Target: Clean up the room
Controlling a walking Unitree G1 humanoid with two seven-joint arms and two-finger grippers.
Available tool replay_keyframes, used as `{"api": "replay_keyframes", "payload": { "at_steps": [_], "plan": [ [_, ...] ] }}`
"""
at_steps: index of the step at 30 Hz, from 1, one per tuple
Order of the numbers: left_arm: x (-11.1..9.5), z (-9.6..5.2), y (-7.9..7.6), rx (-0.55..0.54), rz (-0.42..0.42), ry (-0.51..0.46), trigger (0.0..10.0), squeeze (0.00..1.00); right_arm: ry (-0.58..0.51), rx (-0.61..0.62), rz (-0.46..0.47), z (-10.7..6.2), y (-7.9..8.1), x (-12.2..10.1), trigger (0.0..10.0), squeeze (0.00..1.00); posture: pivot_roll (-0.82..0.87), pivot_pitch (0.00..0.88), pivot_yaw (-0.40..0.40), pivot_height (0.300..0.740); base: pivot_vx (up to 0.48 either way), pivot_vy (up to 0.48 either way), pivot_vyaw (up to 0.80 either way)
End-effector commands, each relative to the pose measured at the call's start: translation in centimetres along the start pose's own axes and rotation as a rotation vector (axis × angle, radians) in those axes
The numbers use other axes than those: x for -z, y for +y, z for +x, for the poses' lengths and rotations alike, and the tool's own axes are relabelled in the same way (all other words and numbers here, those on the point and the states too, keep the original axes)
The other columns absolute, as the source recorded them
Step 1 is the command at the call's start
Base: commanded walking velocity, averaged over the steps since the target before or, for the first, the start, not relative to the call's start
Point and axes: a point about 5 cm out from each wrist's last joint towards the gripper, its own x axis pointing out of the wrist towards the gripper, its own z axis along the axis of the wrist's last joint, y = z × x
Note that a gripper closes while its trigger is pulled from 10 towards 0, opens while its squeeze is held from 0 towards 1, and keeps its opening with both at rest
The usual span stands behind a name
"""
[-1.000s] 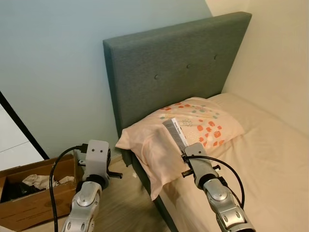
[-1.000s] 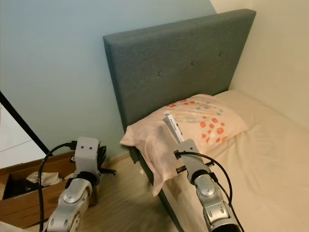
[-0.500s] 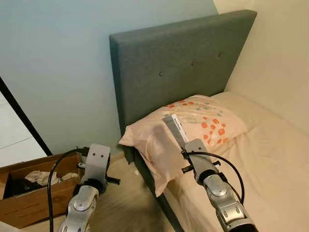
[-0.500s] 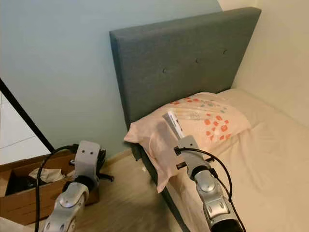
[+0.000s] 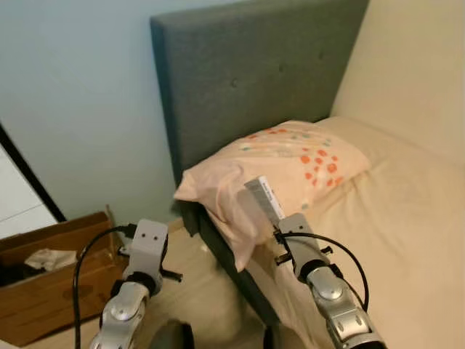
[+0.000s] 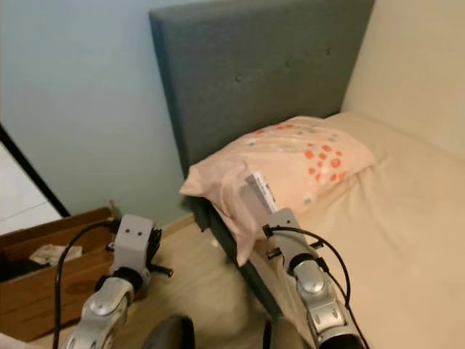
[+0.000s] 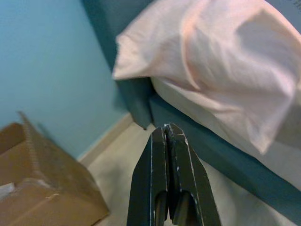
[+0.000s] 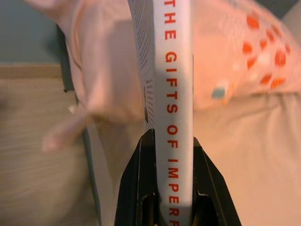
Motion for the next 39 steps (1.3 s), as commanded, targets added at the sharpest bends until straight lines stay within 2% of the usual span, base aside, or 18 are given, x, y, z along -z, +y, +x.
{"api": "replay_keyframes", "payload": {
  "at_steps": [1, 5, 12, 15, 16, 19, 24, 25, 26, 27, 28, 31, 39],
  "plan": [
    [0.2, -0.2, -0.1, 0.012, -0.002, 0.009, 10.0, 0.00, -0.036, 0.020, -0.017, -0.1, -0.4, -0.6, 10.0, 0.00, -0.07, 0.135, -0.002, 0.593, 0.000, 0.000, 0.00],
    [0.2, -0.2, -0.3, 0.021, -0.009, 0.003, 10.0, 0.00, -0.042, 0.023, -0.015, -0.1, -0.5, -0.7, 10.0, 0.00, -0.07, 0.135, -0.002, 0.593, 0.000, 0.000, 0.00],
    [0.0, -0.4, -0.3, 0.043, -0.028, -0.011, 10.0, 0.00, -0.092, -0.009, -0.084, 0.2, -0.3, -2.3, 10.0, 0.00, -0.07, 0.138, -0.005, 0.584, 0.000, 0.000, 0.00],
    [-0.4, -0.8, 0.0, 0.088, -0.046, -0.053, 10.0, 0.00, -0.128, -0.059, -0.205, 0.4, -0.3, -3.3, 10.0, 0.00, -0.07, 0.139, -0.009, 0.584, 0.000, 0.000, 0.00],
    [-0.4, -0.8, 0.0, 0.088, -0.046, -0.053, 10.0, 0.00, -0.128, -0.059, -0.205, 0.4, -0.3, -3.3, 10.0, 0.00, -0.07, 0.139, -0.009, 0.584, 0.000, 0.000, 0.00],
    [-1.2, -1.8, -0.7, 0.260, -0.001, -0.145, 10.0, 0.00, -0.101, -0.141, -0.375, 0.7, -0.5, -3.3, 10.0, 0.00, -0.08, 0.140, -0.015, 0.584, 0.000, 0.000, 0.00],
    [-1.4, -1.9, -0.8, 0.290, 0.010, -0.158, 10.0, 0.00, -0.094, -0.156, -0.404, 0.7, -0.6, -3.2, 10.0, 0.00, -0.08, 0.140, -0.015, 0.584, 0.000, 0.000, 0.00],
    [-1.4, -2.3, -1.3, 0.368, 0.038, -0.175, 10.0, 0.00, -0.063, -0.238, -0.565, 0.9, -0.5, -2.5, 10.0, 0.00, -0.08, 0.142, -0.016, 0.584, 0.000, 0.000, 0.00],
    [-1.6, -2.6, -1.8, 0.451, 0.068, -0.187, 10.0, 0.00, -0.017, -0.301, -0.684, 1.2, -0.8, -1.7, 10.0, 0.00, -0.08, 0.141, -0.016, 0.584, 0.000, 0.000, 0.00],
    [-1.6, -2.6, -1.8, 0.451, 0.068, -0.187, 10.0, 0.00, -0.017, -0.301, -0.684, 1.2, -0.8, -1.7, 10.0, 0.00, -0.08, 0.141, -0.016, 0.584, 0.000, 0.000, 0.00],
    [-1.7, -3.5, -3.0, 0.611, 0.113, -0.197, 10.0, 0.00, 0.077, -0.373, -0.817, 1.7, -1.7, -0.4, 10.0, 0.00, -0.08, 0.140, -0.022, 0.579, 0.000, 0.000, 0.00],
    [-1.7, -4.1, -4.1, 0.714, 0.159, -0.199, 10.0, 0.00, 0.148, -0.401, -0.853, 1.9, -2.4, 0.1, 10.0, 0.00, -0.08, 0.138, -0.030, 0.564, 0.000, 0.000, 0.00],
    [-1.6, -4.5, -4.7, 0.741, 0.209, -0.218, 10.0, 0.00, 0.201, -0.414, -0.901, 1.9, -2.9, 0.4, 10.0, 0.00, -0.08, 0.139, -0.033, 0.559, 0.000, 0.000, 0.00]
  ]
}}
